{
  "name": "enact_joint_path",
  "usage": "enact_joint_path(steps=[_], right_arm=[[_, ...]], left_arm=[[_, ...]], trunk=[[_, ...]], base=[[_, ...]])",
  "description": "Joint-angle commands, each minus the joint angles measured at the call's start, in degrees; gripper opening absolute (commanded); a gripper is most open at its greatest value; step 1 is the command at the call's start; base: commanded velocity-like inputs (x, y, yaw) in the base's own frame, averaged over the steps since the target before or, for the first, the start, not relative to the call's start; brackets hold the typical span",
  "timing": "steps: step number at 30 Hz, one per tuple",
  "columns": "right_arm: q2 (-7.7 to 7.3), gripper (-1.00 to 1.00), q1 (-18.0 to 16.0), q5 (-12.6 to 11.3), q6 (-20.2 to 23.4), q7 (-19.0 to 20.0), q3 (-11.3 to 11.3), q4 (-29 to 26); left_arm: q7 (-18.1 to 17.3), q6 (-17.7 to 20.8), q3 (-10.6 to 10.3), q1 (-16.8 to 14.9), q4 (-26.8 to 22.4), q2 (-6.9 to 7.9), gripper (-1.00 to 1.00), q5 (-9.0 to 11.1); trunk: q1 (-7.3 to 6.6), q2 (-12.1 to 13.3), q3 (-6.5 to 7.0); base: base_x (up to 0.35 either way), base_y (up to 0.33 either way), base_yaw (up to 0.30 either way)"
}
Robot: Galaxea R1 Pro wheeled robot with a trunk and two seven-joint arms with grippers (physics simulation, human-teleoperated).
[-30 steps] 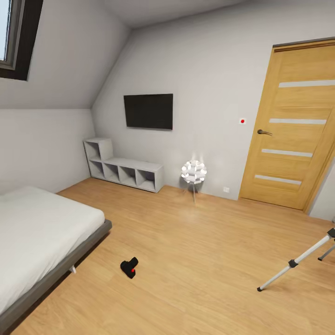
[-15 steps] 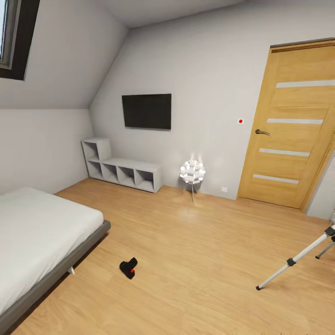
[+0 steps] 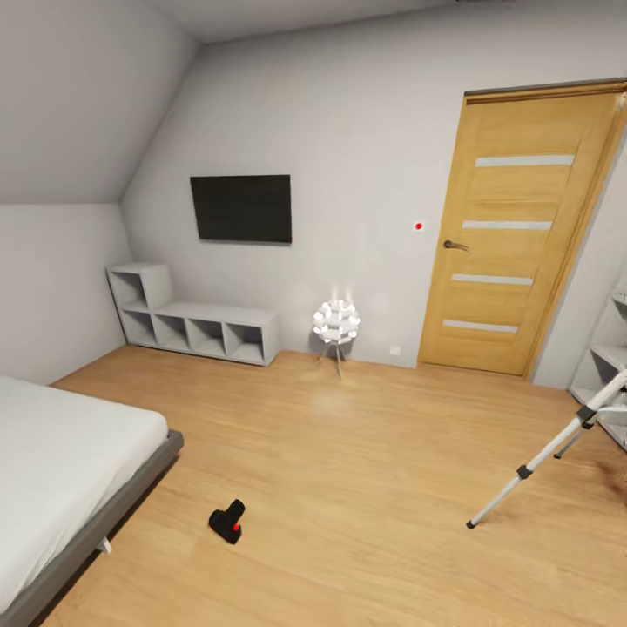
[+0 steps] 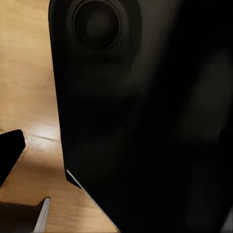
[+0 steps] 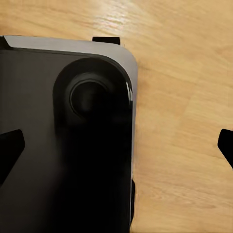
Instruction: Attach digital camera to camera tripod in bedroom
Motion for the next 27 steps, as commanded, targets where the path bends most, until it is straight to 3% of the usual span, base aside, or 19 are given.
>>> enact_joint_path(steps=[1, 9, 10, 27], right_arm=[[-0.01, 1.00, 0.0, 0.0, -0.2, 0.0, 0.0, 0.1], [-0.01, 1.00, 0.0, 0.0, -0.2, 0.0, 0.1, 0.1], [-0.01, 1.00, 0.0, 0.0, -0.2, 0.0, 0.1, 0.1], [-0.01, 1.00, 0.0, 0.0, -0.2, 0.0, 0.1, 0.1]], left_arm=[[0.0, 0.6, 0.0, 0.0, -0.2, 0.02, 1.00, 0.1], [0.0, 3.1, 0.1, 0.0, -0.4, 0.07, 1.00, 0.1], [0.0, 7.1, 0.1, 0.0, -0.4, 0.11, 1.00, 0.1], [0.1, 7.3, 0.1, 0.0, -0.4, 0.36, 1.00, 0.1]], trunk=[[0.02, 0.0, -0.04], [0.02, 0.0, -0.04], [0.02, 0.0, -0.04], [0.02, 0.0, -0.04]], base=[[0.155, 0.311, -0.194], [0.159, 0.311, -0.045], [0.159, 0.312, -0.005], [0.159, 0.312, -0.029]])
